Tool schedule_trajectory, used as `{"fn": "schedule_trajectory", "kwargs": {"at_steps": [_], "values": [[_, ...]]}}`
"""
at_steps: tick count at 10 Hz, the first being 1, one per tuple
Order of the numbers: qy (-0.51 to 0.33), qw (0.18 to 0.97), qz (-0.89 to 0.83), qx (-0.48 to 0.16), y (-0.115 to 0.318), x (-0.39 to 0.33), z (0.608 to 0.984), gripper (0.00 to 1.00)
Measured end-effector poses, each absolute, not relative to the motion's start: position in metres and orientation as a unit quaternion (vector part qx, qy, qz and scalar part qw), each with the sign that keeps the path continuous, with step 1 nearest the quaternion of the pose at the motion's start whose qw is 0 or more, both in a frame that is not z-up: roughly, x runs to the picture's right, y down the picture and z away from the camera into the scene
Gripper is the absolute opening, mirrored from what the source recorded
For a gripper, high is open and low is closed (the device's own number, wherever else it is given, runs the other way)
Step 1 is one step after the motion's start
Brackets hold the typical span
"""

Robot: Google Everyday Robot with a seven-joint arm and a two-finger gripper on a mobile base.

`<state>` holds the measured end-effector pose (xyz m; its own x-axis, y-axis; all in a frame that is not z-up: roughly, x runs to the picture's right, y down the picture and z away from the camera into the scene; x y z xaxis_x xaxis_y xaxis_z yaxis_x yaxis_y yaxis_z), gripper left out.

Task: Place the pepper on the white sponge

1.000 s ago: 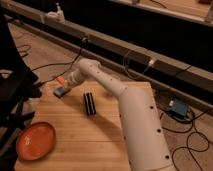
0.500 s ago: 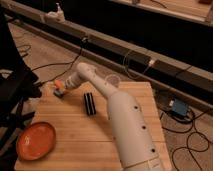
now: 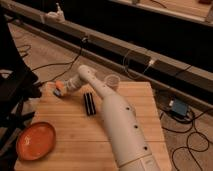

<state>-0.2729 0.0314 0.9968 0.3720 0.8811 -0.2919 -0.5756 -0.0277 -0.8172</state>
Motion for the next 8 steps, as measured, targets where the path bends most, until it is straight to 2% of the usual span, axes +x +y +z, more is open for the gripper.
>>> {"fn": "schedule_trajectory", "kwargs": {"at_steps": [1, 3, 5, 8], "values": [[-0.161, 0.678, 0.537, -0.475, 0.031, -0.274, 0.998, 0.31], [-0.162, 0.679, 0.538, -0.473, 0.027, -0.271, 0.999, 0.53], [-0.162, 0.682, 0.537, -0.469, 0.022, -0.269, 0.997, 0.71], [-0.159, 0.685, 0.536, -0.467, 0.022, -0.263, 0.995, 0.74]]}}
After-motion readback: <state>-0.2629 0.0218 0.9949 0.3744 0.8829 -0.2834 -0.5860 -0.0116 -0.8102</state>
